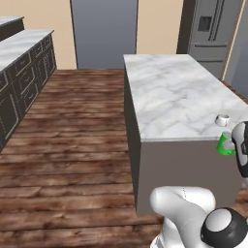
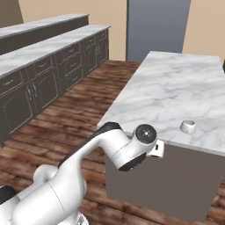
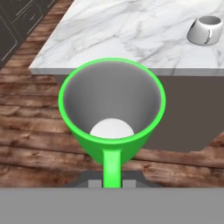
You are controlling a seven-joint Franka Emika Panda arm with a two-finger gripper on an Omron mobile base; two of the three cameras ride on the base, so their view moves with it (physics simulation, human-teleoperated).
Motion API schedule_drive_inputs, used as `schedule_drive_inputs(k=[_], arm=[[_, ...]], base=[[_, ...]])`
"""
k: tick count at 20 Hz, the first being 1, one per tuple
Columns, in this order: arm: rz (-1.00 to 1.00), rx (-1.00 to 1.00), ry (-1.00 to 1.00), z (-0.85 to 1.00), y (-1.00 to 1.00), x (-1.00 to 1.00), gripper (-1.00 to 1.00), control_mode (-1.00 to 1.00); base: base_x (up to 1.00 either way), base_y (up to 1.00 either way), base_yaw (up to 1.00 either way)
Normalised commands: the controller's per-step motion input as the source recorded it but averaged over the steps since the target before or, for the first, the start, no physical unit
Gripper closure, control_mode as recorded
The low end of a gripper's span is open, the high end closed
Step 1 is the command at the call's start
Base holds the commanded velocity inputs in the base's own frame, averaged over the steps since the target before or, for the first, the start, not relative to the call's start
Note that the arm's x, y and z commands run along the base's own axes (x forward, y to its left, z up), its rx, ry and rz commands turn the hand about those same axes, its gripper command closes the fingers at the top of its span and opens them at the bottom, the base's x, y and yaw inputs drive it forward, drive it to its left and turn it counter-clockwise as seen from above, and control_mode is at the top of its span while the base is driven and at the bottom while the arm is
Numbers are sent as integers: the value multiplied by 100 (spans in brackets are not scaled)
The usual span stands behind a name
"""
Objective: Clear the mugs and bowl far away from the sink.
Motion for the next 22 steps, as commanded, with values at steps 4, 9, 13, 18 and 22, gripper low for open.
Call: schedule_drive_inputs(k=[4,9,13,18,22], arm=[[0,0,0,0,0,0,100,100],[0,0,0,0,0,0,100,100],[0,0,0,0,0,0,100,100],[0,0,0,0,0,0,100,100],[0,0,-8,75,0,20,100,-100]], base=[[2,0,0],[11,0,0],[15,0,0],[30,0,0],[8,0,0]])
